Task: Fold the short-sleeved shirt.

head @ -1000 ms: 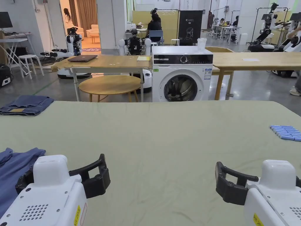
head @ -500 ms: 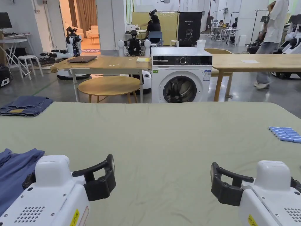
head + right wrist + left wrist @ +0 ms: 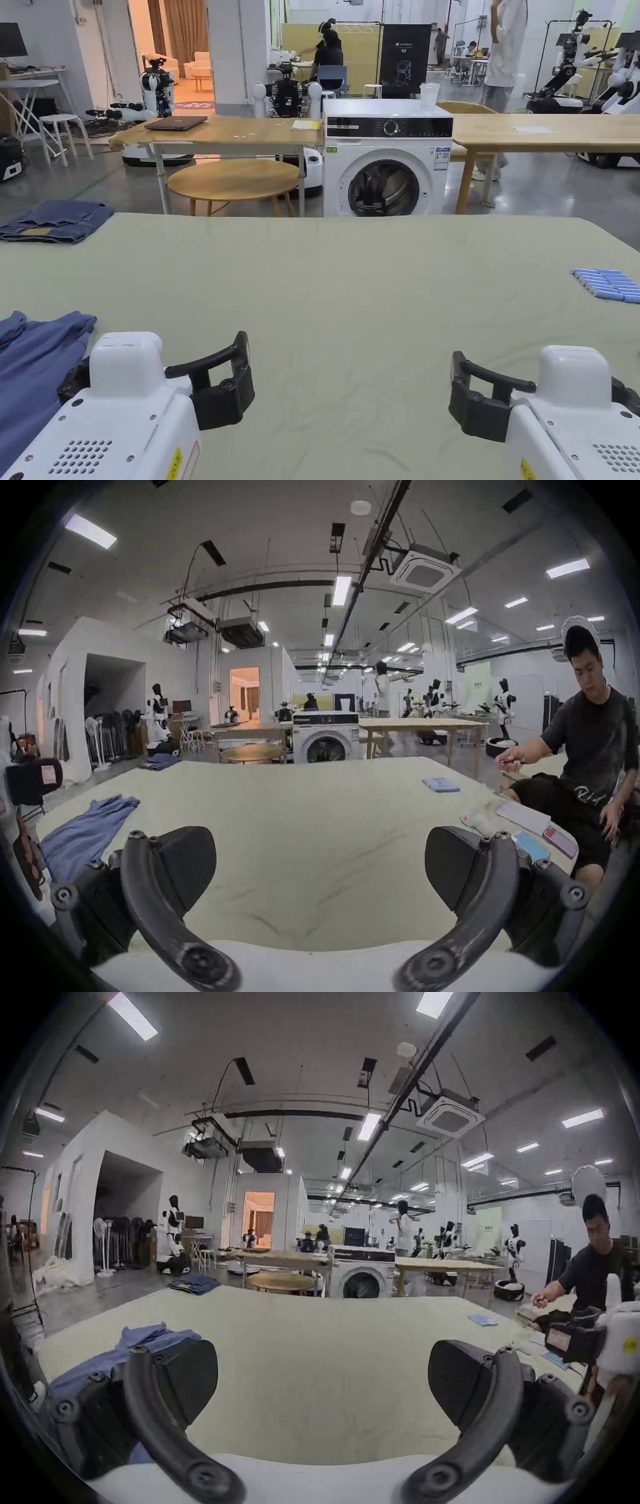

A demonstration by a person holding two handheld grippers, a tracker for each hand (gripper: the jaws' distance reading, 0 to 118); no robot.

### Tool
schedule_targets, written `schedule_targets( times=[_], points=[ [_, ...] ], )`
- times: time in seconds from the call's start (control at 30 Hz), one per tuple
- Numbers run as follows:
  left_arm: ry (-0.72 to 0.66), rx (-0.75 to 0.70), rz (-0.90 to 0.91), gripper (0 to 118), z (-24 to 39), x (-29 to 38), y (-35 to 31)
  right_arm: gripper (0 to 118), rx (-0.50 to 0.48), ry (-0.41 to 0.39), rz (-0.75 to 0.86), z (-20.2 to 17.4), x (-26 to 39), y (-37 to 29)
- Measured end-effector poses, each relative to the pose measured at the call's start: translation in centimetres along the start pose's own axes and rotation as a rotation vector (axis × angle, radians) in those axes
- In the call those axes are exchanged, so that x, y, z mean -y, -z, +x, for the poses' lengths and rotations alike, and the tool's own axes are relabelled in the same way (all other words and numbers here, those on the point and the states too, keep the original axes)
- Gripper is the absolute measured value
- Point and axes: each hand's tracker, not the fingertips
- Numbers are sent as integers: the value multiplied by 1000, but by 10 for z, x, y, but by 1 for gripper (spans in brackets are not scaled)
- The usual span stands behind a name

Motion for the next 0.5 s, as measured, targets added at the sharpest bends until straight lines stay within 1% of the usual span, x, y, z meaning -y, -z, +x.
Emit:
schedule_targets(
  times=[0.03,0.07,0.1,0.13,0.17,0.2,0.23,0.33,0.43,0.5],
  points=[
    [0,-2,7,92,1,-1,-3,80,-6,7,10,1,1,-3],
    [12,-10,26,52,3,-1,-5,36,-18,17,29,2,2,-6],
    [36,-22,44,3,5,-2,-7,0,0,10,42,3,3,-7],
    [60,-46,46,0,7,-3,-6,0,56,12,52,4,2,-5],
    [41,-88,61,0,6,-2,-7,0,89,21,84,2,3,-5],
    [33,-43,55,0,3,-2,-9,0,27,39,68,4,3,-6],
    [0,7,40,0,0,-3,-9,0,-4,57,63,6,2,-6],
    [5,-14,37,0,-1,-2,-6,0,47,-3,49,0,1,1],
    [8,-44,29,0,-13,0,-4,0,12,-11,22,-7,-2,10],
    [-20,-84,17,0,-24,2,-4,0,-22,-19,14,-21,-6,19]
  ],
)
